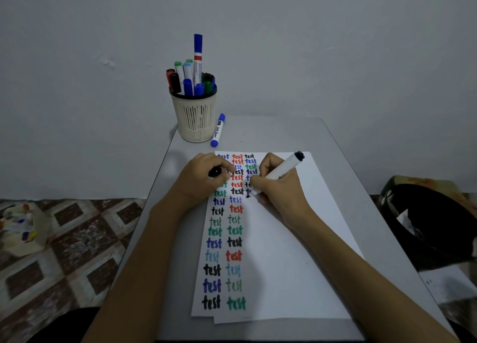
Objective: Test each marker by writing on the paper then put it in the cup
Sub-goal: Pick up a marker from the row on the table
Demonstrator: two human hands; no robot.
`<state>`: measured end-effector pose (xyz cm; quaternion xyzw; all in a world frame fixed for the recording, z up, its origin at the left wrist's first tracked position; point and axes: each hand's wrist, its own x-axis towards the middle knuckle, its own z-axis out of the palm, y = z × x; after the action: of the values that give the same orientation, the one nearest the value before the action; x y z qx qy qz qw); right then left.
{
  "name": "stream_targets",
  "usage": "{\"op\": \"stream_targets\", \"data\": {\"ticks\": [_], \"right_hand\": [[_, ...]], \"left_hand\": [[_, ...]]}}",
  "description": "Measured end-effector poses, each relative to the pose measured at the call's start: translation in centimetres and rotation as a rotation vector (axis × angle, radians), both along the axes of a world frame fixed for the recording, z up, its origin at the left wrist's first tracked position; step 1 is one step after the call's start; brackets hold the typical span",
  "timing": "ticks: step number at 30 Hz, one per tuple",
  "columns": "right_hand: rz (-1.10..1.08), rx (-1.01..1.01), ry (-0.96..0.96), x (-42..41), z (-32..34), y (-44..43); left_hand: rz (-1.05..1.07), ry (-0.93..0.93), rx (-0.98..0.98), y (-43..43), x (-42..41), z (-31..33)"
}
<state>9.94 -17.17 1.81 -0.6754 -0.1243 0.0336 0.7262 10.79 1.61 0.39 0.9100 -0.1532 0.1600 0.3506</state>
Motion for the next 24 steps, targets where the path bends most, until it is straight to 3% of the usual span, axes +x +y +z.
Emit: {"op": "stream_targets", "data": {"ticks": [24], "right_hand": [[-0.013, -0.123, -0.105, 0.01, -0.47, 0.3]], "left_hand": [[0.012, 0.052, 0.003, -0.01, 0.07, 0.23]]}}
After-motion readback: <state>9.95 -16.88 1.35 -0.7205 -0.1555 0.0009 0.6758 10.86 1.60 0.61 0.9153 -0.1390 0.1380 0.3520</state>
